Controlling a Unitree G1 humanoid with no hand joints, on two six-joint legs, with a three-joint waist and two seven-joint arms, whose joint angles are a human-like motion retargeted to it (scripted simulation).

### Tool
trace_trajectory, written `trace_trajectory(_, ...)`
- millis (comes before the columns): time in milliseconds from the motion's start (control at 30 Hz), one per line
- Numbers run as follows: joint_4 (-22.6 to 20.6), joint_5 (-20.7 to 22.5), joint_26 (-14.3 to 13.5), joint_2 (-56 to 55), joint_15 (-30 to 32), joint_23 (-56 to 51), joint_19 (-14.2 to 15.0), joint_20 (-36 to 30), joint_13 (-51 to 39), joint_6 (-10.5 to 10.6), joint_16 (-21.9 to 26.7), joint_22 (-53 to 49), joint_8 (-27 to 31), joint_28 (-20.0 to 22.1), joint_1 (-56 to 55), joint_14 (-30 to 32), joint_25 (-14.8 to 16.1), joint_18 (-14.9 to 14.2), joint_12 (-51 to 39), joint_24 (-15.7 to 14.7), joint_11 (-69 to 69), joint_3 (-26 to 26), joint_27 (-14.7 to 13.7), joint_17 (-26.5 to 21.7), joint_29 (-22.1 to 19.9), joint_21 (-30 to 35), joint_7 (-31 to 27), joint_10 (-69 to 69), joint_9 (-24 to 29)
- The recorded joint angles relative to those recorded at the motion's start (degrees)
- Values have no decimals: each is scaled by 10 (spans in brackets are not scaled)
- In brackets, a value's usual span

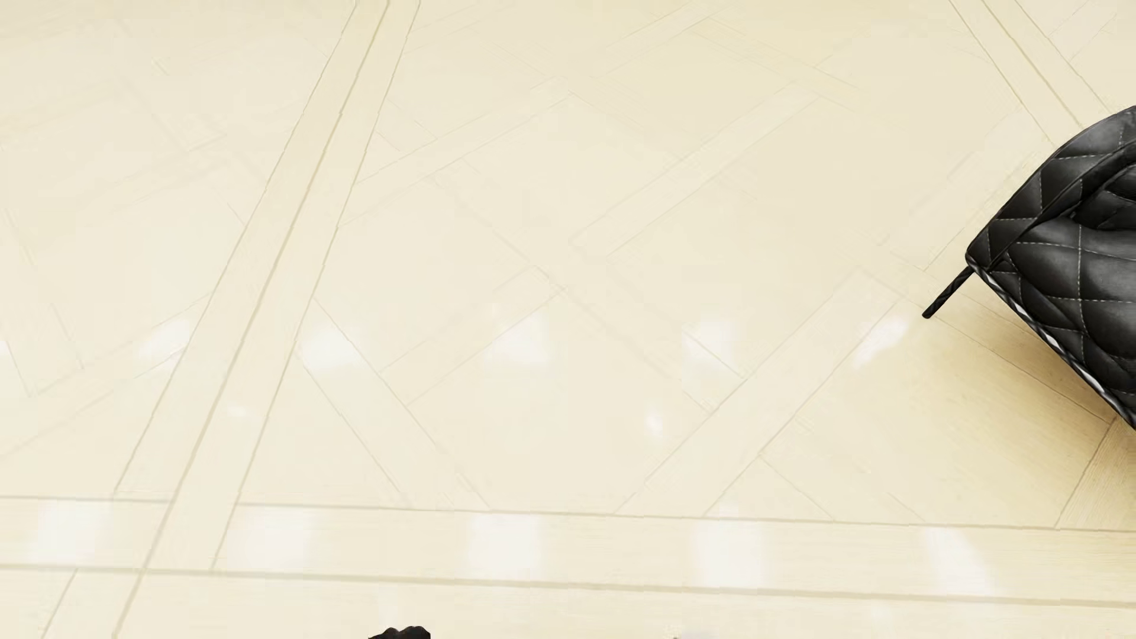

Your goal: Approach the armchair

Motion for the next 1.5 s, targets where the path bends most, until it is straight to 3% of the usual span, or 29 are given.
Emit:
trace_trajectory(67,-10,26,-15,-56,-25,9,39,-6,18,-1,6,-38,-39,20,41,-30,-1,4,-42,3,-42,-14,12,6,40,-13,16,-10,-2)
trace_trajectory(100,-14,43,-23,-76,-37,9,73,-9,28,0,11,-60,-60,28,60,-49,1,5,-62,4,-92,-18,15,11,37,-24,27,-13,-4)
trace_trajectory(200,-28,86,-40,-81,-47,12,126,-8,48,1,24,-114,-154,48,122,-96,14,1,-109,-4,-345,-25,24,35,-2,-61,67,-30,-13)
trace_trajectory(233,-34,95,-41,-65,-30,15,112,-7,53,1,27,-121,-198,49,142,-107,19,-2,-120,-8,-431,-27,27,43,-6,-70,80,-37,-17)
trace_trajectory(267,-39,94,-39,-46,-10,18,-14,-6,57,1,29,-123,-257,46,160,-113,20,-6,-128,-14,-473,-29,28,49,-3,-74,93,-37,-21)
trace_trajectory(300,-42,98,-36,-31,-30,19,-99,-6,62,3,27,-117,-267,45,172,-115,19,-12,-133,-21,-475,-35,26,52,2,-76,100,-18,-23)
trace_trajectory(333,-37,99,-29,-17,-55,20,-105,-6,66,6,23,-103,-251,47,173,-101,19,-23,-135,-30,-463,-41,25,57,4,-80,101,24,-23)
trace_trajectory(367,-24,104,-18,-2,-73,22,-105,-10,66,9,18,-77,-239,50,160,-52,21,-36,-134,-39,-449,-47,28,64,1,-87,99,94,-22)
trace_trajectory(400,-7,111,-6,15,-90,23,-104,-21,63,11,14,-44,-229,45,135,23,21,-70,-131,-42,-442,-51,31,71,-3,-93,92,176,-20)
trace_trajectory(467,33,126,6,56,-109,20,-93,-65,46,17,19,23,-201,-5,67,122,7,-120,-122,-28,-446,-50,22,68,4,-81,77,350,-17)
trace_trajectory(533,96,150,5,89,-121,8,-73,-78,15,24,30,53,-151,-34,-3,105,-10,-84,-88,-27,-453,-39,2,50,17,-56,80,468,-16)
trace_trajectory(567,125,162,6,104,-125,-3,-62,-63,-4,28,29,57,-118,-21,-36,100,-13,-65,-58,-40,-456,-31,-4,43,13,-51,75,492,-15)
trace_trajectory(667,161,186,13,137,-141,-36,-23,-16,-54,38,11,67,-8,22,-124,93,-11,-72,31,-85,-456,-6,-45,31,-28,-28,13,419,-14)
trace_trajectory(767,171,197,16,153,-166,-64,21,-19,-94,49,-3,81,104,-11,-132,92,-13,-34,84,-90,-438,17,-86,9,-30,45,-50,157,-16)
trace_trajectory(833,124,194,13,164,-185,-83,54,-18,-110,55,-14,74,181,-21,-103,130,-9,-64,105,-87,-433,28,-100,-2,-19,93,-187,-19,-17)
trace_trajectory(867,111,185,12,167,-197,-94,71,-13,-114,58,-25,68,218,-19,-86,147,-6,-110,110,-90,-428,30,-105,-9,-15,110,-224,-41,-17)
trace_trajectory(900,116,175,13,160,-215,-107,89,-9,-115,60,-33,63,251,-14,-74,85,-2,-127,109,-92,-408,30,-110,-13,-16,121,-197,-18,-15)
trace_trajectory(967,108,134,16,128,-223,-135,112,-33,-102,55,-37,60,275,3,-65,23,12,-108,80,-63,-362,29,-110,-9,-48,111,-109,31,-9)
trace_trajectory(1000,99,97,23,109,-202,-142,107,-59,-88,48,-27,60,235,15,-60,16,23,-94,57,-32,-347,27,-107,5,-76,98,-71,36,-9)
trace_trajectory(1033,88,46,28,94,-172,-141,71,-83,-72,41,-13,58,145,24,-49,14,31,-80,36,-1,-345,26,-106,15,-97,94,-36,27,-9)
trace_trajectory(1067,78,-4,27,89,-155,-133,29,-97,-60,35,1,46,42,31,-34,15,29,-67,24,18,-349,25,-106,14,-94,106,-2,12,-11)
trace_trajectory(1100,69,-30,19,89,-160,-124,27,-92,-56,31,12,19,-34,38,-16,15,18,-56,23,18,-343,24,-109,2,-65,129,33,-6,-14)
trace_trajectory(1200,57,15,-33,80,-180,-107,130,1,-70,24,18,-113,-79,77,29,2,-35,-30,89,-62,-285,26,-110,-35,39,174,139,-31,-18)
trace_trajectory(1233,58,36,-47,90,-177,-112,115,28,-74,22,13,-155,-101,89,39,-3,-48,-22,115,-84,-292,30,-105,-31,38,172,173,-31,-20)
trace_trajectory(1300,66,29,-57,146,-196,-129,37,61,-70,16,0,-209,-227,103,44,-12,-44,-11,144,-78,-385,39,-100,-11,0,156,231,-15,-24)
trace_trajectory(1333,77,39,-58,169,-202,-137,25,74,-68,14,-9,-223,-247,105,39,-13,-30,-10,149,-58,-443,41,-103,-3,-14,153,247,7,-24)
trace_trajectory(1400,133,70,-68,181,-186,-142,27,98,-73,15,-32,-241,-209,104,-10,27,-7,-24,146,-16,-496,42,-108,-7,-16,171,247,130,-18)
trace_trajectory(1467,205,87,-91,179,-181,-142,33,103,-72,21,-45,-250,-194,98,-115,125,-12,-23,133,14,-499,45,-113,-22,-3,186,188,310,-9)
trace_trajectory(1500,227,94,-109,178,-184,-146,35,102,-66,25,-45,-257,-191,92,-167,139,-9,-19,127,30,-495,46,-117,-27,3,189,147,372,-6)
